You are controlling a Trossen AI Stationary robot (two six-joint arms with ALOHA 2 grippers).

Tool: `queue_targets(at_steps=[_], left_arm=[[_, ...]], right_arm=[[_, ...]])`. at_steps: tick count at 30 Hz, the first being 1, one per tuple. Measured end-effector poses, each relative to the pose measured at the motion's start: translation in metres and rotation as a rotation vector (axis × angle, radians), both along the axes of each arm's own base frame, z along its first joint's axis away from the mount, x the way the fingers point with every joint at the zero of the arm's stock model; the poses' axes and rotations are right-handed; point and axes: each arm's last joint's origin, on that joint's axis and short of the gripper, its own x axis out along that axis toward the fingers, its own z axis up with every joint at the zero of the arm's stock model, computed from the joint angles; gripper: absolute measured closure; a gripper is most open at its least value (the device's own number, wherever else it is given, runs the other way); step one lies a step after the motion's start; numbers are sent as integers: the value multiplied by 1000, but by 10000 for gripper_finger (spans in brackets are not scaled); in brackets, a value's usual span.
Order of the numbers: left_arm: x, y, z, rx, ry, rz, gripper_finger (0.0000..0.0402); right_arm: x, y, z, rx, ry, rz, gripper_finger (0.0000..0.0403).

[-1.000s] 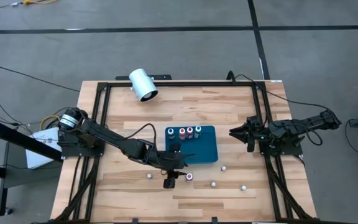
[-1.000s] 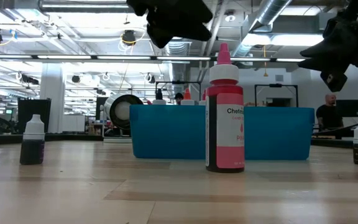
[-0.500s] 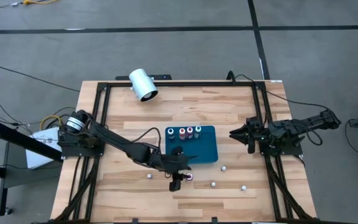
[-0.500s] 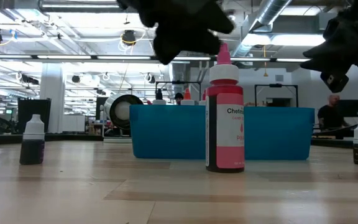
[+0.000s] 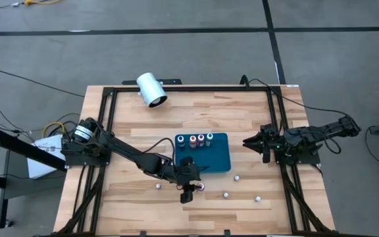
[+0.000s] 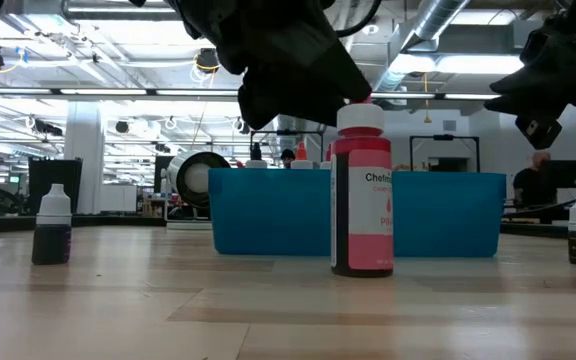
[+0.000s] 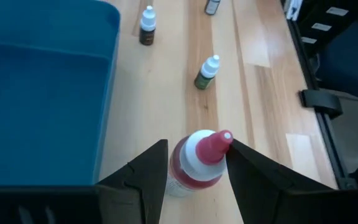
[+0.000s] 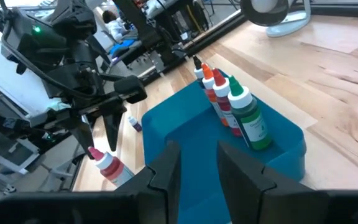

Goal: Pick & Place food coloring
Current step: Put the large pink food coloring bottle into the blue bin

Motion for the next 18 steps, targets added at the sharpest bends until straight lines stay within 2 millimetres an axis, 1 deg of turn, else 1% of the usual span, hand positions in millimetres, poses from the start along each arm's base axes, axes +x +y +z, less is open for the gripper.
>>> queue_targets(at_steps=[14, 18], left_arm=[[0, 0, -1, 1, 7, -2, 248], [1, -2, 3, -35, -19, -37, 248]], right_arm=[[0, 0, -1, -3, 7, 0, 310], [0, 0, -1, -3, 7, 0, 310]])
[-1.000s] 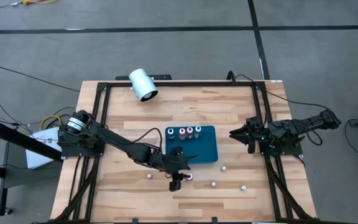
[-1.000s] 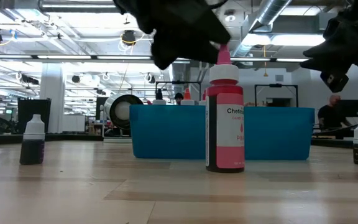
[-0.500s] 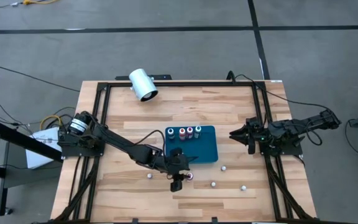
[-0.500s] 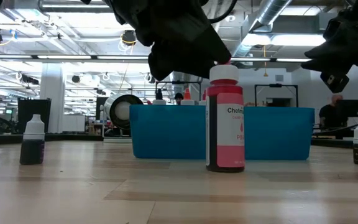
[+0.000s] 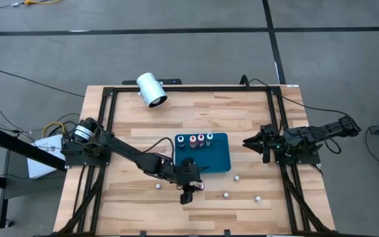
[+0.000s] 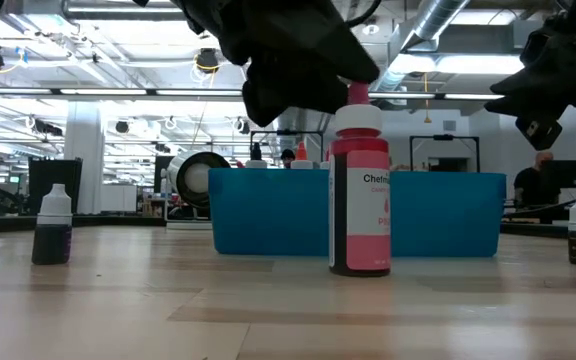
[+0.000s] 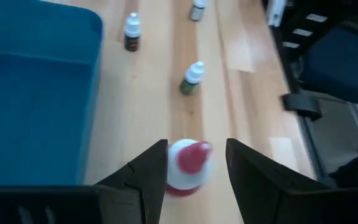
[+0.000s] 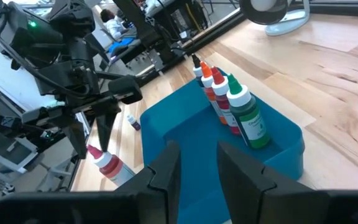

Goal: Pick & Place food coloring
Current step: Put the large pink food coloring bottle into the blue bin

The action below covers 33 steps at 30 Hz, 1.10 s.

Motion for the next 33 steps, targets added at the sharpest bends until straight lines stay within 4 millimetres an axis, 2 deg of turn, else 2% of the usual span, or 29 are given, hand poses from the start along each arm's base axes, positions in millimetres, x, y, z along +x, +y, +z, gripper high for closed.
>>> queue_targets(at_steps=[33], left_arm=[[-3, 1, -4, 67, 39, -23, 248]], right_arm=[[0, 0, 0, 0, 0, 0, 310]])
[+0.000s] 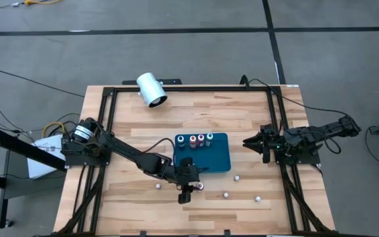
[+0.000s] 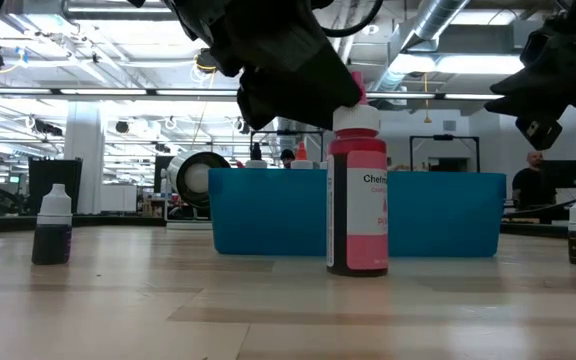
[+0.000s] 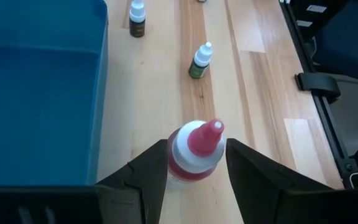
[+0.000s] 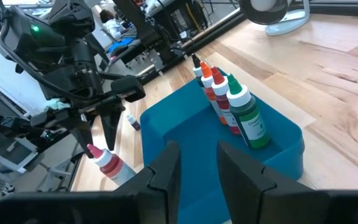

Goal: Pick & Place food coloring
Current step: Put the large pink food coloring bottle into the blue bin

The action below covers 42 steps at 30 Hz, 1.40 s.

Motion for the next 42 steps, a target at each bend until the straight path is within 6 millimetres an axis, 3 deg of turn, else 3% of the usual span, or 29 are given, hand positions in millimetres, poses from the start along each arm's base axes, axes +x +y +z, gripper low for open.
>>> queue_targets(at_steps=[9, 20, 28, 36, 42], left_arm=[[7, -3, -12, -26, 12, -10, 248], [9, -3, -11, -34, 8, 11, 251], [10, -3, -10, -34, -4, 35, 296], [10, -2, -10, -66, -2, 90, 286], [21, -6, 15, -64, -64, 72, 296]], right_arm=[[0, 0, -1, -2, 7, 0, 310], [0, 0, -2, -6, 20, -1, 310], [-1, 0, -2, -7, 25, -1, 310], [-1, 0, -3, -9, 29, -1, 310], [-1, 0, -3, -9, 29, -1, 310]])
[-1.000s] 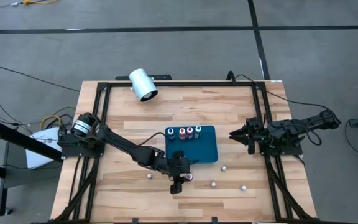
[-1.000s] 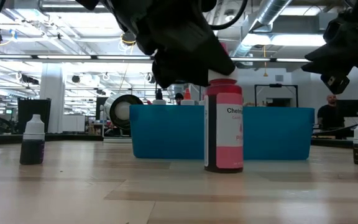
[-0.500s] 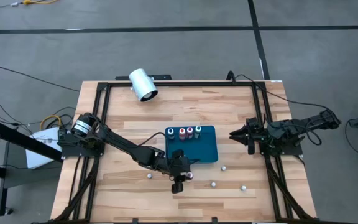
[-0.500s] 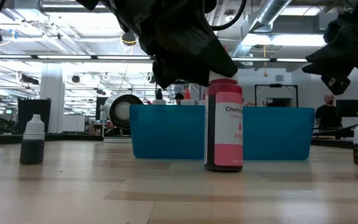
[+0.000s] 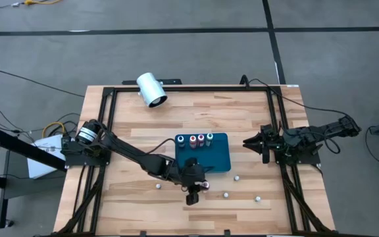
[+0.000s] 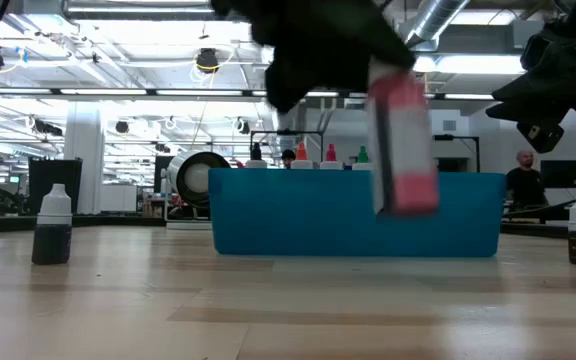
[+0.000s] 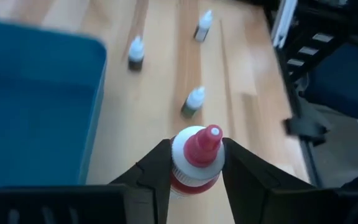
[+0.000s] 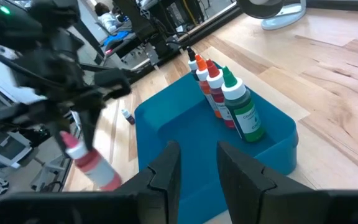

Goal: Pick & Place food coloring
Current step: Put the large pink food coloring bottle into the blue bin

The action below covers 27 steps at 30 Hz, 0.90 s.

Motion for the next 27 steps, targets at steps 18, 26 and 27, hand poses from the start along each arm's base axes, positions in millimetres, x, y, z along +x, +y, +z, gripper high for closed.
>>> queue_targets(at_steps=[18, 26, 27], left_arm=[[32, 45, 123, 260, -108, 72, 290], [35, 72, 130, 261, -80, 121, 292], [34, 73, 129, 263, -72, 122, 291]], right_arm=[[0, 0, 0, -1, 0, 0, 310], [0, 0, 0, -8, 1, 2, 310], [0, 0, 0, -9, 0, 2, 310]])
